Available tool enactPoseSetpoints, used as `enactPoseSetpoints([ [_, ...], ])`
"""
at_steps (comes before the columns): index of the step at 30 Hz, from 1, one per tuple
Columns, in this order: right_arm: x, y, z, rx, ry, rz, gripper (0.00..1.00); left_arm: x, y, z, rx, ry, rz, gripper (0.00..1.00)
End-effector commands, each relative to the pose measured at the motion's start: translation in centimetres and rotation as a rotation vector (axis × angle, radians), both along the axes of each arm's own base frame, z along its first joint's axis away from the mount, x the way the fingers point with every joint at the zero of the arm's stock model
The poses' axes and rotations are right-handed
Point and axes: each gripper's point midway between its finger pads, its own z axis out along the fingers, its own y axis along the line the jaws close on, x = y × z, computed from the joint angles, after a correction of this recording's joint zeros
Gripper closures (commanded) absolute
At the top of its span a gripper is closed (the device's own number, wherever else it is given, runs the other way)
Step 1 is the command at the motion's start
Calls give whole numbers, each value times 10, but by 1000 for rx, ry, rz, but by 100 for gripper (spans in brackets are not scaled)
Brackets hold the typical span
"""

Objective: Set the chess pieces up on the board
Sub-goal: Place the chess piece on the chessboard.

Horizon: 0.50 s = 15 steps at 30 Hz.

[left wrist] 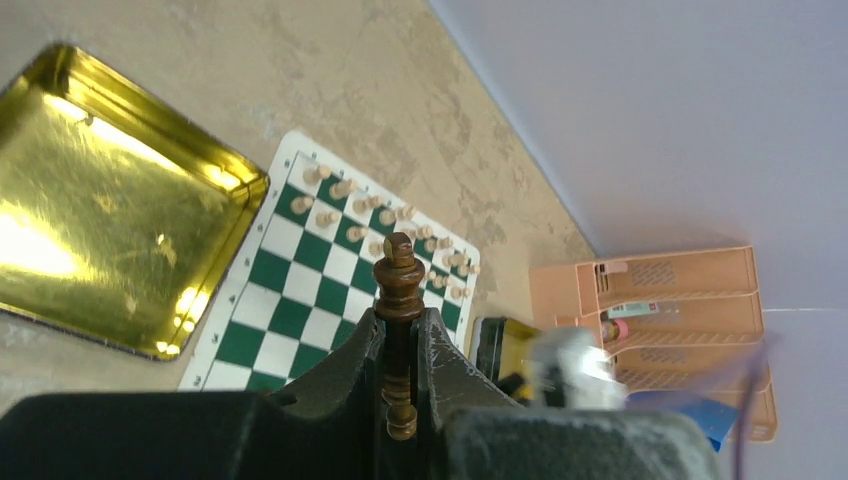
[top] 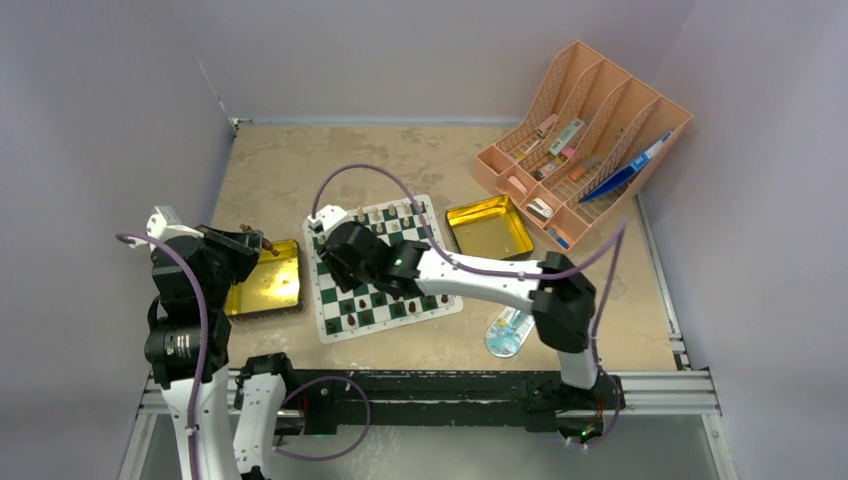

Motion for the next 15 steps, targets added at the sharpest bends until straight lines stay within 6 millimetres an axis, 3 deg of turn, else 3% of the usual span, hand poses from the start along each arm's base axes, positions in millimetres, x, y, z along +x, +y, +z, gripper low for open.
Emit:
enactPoseSetpoints([
  [1, 19, -3, 92, 230, -233, -33, 65, -2, -16, -1, -130, 43, -30, 100],
  [4, 9, -15, 143, 432, -378, 32, 65, -1, -30, -9, -214, 76, -78, 100],
  [7, -15, -41, 194, 589, -629, 189, 64, 0, -47, -18, -308, 111, -143, 100],
  [10, -32, -63, 207, 640, -807, 261, 59, 1, -59, -26, -377, 148, -187, 100],
  [15, -54, -75, 210, 587, -1066, 415, 52, -2, -76, -28, -475, 169, -260, 100],
])
